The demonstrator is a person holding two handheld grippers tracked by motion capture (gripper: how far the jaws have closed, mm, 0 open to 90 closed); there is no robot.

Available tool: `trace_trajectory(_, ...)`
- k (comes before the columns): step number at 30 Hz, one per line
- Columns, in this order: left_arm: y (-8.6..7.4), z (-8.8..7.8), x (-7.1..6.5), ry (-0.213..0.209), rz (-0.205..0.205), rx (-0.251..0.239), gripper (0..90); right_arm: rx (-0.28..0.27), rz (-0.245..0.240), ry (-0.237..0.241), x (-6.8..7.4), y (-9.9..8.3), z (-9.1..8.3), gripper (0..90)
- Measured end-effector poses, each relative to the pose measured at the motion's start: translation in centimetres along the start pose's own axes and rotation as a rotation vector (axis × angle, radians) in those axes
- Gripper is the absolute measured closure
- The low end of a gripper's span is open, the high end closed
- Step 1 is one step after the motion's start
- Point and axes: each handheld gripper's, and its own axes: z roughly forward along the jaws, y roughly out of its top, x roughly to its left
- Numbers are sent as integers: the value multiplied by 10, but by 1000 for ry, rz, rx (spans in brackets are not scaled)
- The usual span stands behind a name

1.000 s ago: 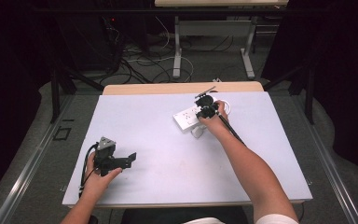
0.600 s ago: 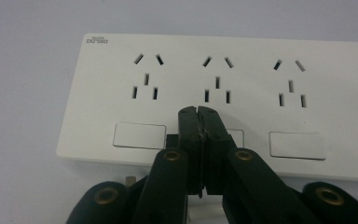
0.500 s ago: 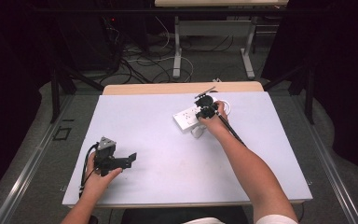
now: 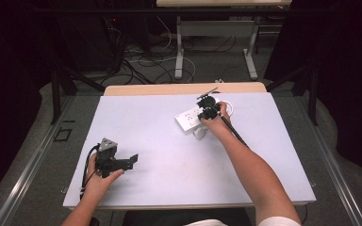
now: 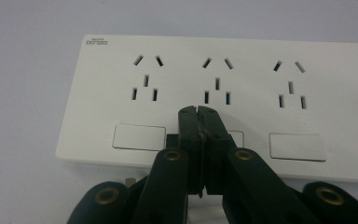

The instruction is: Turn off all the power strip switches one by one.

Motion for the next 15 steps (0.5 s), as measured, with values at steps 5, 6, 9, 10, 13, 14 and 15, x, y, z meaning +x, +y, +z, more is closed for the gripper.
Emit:
trace_trajectory(5,0,0,0,0,0,0,27,-2,2,2,0,0,0,895)
trace_trajectory(6,0,0,0,0,0,0,27,1,5,4,0,0,0,895)
trace_trajectory(9,0,0,0,0,0,0,27,2,7,3,0,0,0,895)
trace_trajectory(10,0,0,0,0,0,0,27,-1,0,7,0,-1,1,896)
trace_trajectory(13,0,0,0,0,0,0,27,37,10,6,1,0,0,900)
trace_trajectory(14,0,0,0,0,0,-1,27,-8,9,14,1,-2,3,900)
trace_trajectory(15,0,0,0,0,2,-1,27,-5,4,18,1,-2,3,900)
